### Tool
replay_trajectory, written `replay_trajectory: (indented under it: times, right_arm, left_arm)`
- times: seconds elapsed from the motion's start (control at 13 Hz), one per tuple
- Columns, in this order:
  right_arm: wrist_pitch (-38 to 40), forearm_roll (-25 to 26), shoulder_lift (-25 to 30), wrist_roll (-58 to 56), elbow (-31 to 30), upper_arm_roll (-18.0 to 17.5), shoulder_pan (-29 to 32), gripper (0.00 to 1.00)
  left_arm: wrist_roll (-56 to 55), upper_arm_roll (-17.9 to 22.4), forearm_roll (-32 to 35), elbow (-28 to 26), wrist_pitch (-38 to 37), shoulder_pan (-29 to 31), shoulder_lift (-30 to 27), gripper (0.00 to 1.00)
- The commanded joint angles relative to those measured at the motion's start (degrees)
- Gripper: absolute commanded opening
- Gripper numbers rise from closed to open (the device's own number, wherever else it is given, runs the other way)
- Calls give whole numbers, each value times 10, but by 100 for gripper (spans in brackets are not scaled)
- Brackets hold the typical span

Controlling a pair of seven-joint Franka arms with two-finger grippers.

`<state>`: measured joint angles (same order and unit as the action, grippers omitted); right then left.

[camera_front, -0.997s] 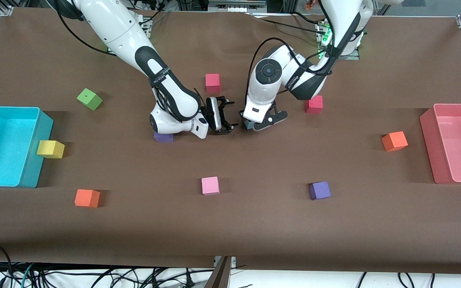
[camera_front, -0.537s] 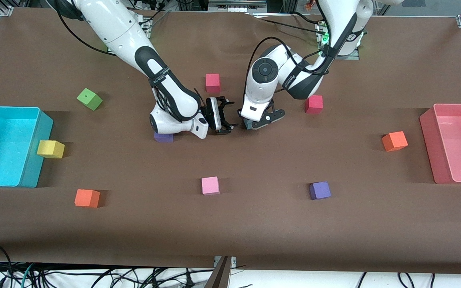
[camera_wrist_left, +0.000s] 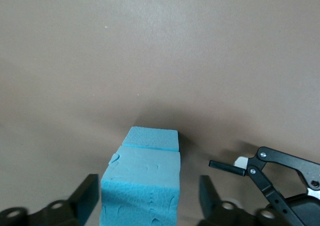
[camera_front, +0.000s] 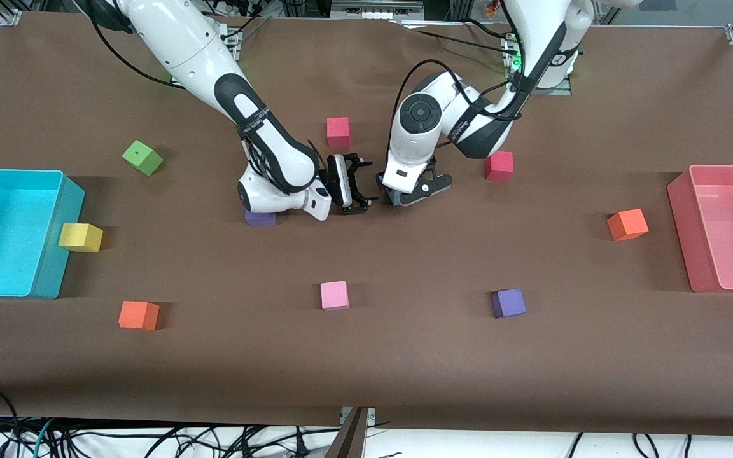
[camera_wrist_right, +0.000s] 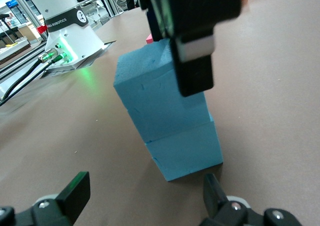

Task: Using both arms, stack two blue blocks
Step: 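Lower the cube onto the placed blue cube and open the left gripper, then raise the left gripper off the stack while the right gripper draws back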

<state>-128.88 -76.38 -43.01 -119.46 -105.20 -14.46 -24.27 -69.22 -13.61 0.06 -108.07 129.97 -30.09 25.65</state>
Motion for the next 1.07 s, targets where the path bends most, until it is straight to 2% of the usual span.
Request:
replay_trajectory:
  times: [0.0, 0.23, 0.54, 0.69, 0.77, 1.0]
  right_arm:
    - [3, -13, -5, -15, 5, -9, 9, 100]
    - [3, -13, -5, -16, 5, -9, 9, 100]
    - [4, -14, -5, -15, 2, -9, 10, 100]
    - [5, -14, -3, -15, 1, -9, 10, 100]
    - [5, -14, -3, -12, 2, -9, 11, 100]
    - [6, -11, 10, -4, 1, -6, 15, 100]
  left_arm:
    - [1, 4, 9, 0, -22, 9, -31, 100]
    - [22, 3, 11, -1, -51, 45, -82, 100]
    - [246, -1, 5, -1, -165, 143, -188, 100]
    - [398, 3, 5, -2, -221, 189, -246, 100]
    - [464, 16, 5, -2, -247, 201, -272, 100]
    - [613, 95, -1, 0, -311, 204, -328, 100]
